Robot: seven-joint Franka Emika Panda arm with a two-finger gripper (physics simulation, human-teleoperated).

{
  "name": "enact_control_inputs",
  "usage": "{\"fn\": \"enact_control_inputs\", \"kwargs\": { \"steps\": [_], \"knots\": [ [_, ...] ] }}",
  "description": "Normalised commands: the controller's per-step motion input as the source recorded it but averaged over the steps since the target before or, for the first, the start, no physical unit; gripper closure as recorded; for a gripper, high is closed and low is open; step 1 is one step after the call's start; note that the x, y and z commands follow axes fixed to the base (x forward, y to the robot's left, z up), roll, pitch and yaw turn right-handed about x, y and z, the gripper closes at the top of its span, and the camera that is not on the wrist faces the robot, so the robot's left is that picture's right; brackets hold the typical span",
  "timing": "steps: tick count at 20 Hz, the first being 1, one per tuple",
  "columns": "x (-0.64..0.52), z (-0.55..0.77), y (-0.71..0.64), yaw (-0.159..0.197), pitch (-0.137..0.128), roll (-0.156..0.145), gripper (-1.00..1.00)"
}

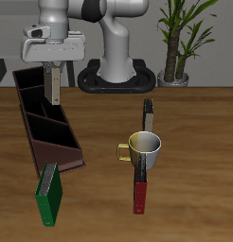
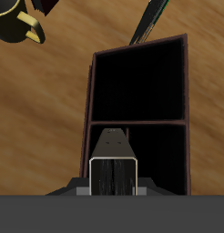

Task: Place the left yellow book into the right desk caddy's front compartment

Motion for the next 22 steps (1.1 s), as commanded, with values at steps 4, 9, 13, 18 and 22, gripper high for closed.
{"fn": "enact_control_inputs", "kwargs": {
  "steps": [4, 9, 13, 18, 22],
  "knots": [
    [0.06, -0.08, 0.01, -0.012, 0.013, 0.002, 1.0],
    [0.07, -0.18, 0.01, -0.021, 0.025, -0.002, 1.0],
    [0.07, -0.14, 0.0, -0.015, 0.022, 0.0, 1.0],
    [0.07, -0.2, -0.01, -0.015, 0.025, -0.002, 1.0],
    [0.07, -0.2, 0.04, -0.011, 0.025, 0.006, 1.0]
  ]
}}
